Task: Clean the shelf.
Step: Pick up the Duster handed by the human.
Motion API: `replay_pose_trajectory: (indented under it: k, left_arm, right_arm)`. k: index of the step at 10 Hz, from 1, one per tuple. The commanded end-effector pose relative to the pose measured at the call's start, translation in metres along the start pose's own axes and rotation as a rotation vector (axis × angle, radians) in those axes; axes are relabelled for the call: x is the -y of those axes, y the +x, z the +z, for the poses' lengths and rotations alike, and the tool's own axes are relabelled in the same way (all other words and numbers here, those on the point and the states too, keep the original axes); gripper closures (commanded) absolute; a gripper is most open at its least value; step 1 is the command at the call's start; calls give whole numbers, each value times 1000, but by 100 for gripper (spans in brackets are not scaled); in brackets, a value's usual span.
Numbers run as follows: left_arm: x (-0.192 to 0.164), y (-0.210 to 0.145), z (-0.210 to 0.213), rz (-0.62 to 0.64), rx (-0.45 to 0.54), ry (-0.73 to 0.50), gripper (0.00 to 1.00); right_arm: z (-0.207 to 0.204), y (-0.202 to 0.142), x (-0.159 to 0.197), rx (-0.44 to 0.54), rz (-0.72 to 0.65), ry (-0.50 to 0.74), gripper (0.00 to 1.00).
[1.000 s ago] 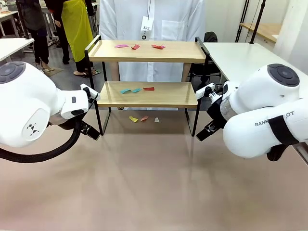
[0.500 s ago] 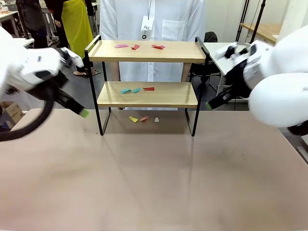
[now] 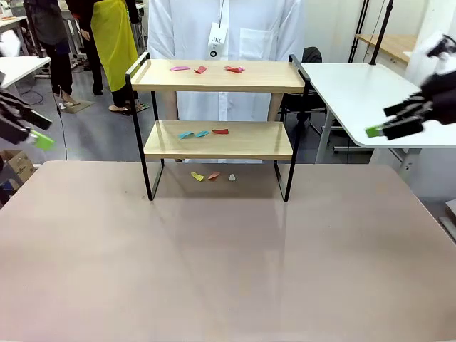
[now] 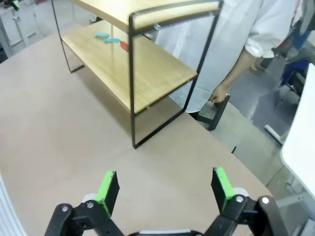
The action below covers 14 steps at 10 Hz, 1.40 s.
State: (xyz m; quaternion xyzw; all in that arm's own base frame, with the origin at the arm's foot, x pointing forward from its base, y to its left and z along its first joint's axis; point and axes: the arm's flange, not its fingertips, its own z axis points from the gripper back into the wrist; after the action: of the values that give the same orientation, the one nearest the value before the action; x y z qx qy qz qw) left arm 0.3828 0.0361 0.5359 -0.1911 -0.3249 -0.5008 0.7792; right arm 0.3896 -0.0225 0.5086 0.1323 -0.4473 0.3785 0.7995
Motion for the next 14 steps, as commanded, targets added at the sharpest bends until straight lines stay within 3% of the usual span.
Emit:
replay_pose_trajectory:
  k: [1, 3, 4, 9, 11, 14]
  left_arm:
    - [-31, -29, 4, -45, 88, -62, 0]
    - [-34, -42, 2, -73, 119, -11, 0]
    - [-25, -40, 14, -36, 86, -16, 0]
    - [-24, -41, 11, -25, 67, -12, 0]
    - [-90, -60, 15, -30, 258, -87, 0]
    - [-144, -85, -10, -69, 331, -203, 0]
  right_arm:
    - [0, -33, 50, 68, 2, 64, 0]
    - [-8, -55, 68, 89, -68, 21, 0]
    - [9, -49, 46, 47, -17, 26, 0]
    - [7, -47, 51, 55, -9, 29, 0]
    - [-6, -67, 100, 88, -30, 28, 0]
    - [-32, -100, 150, 163, -20, 101, 0]
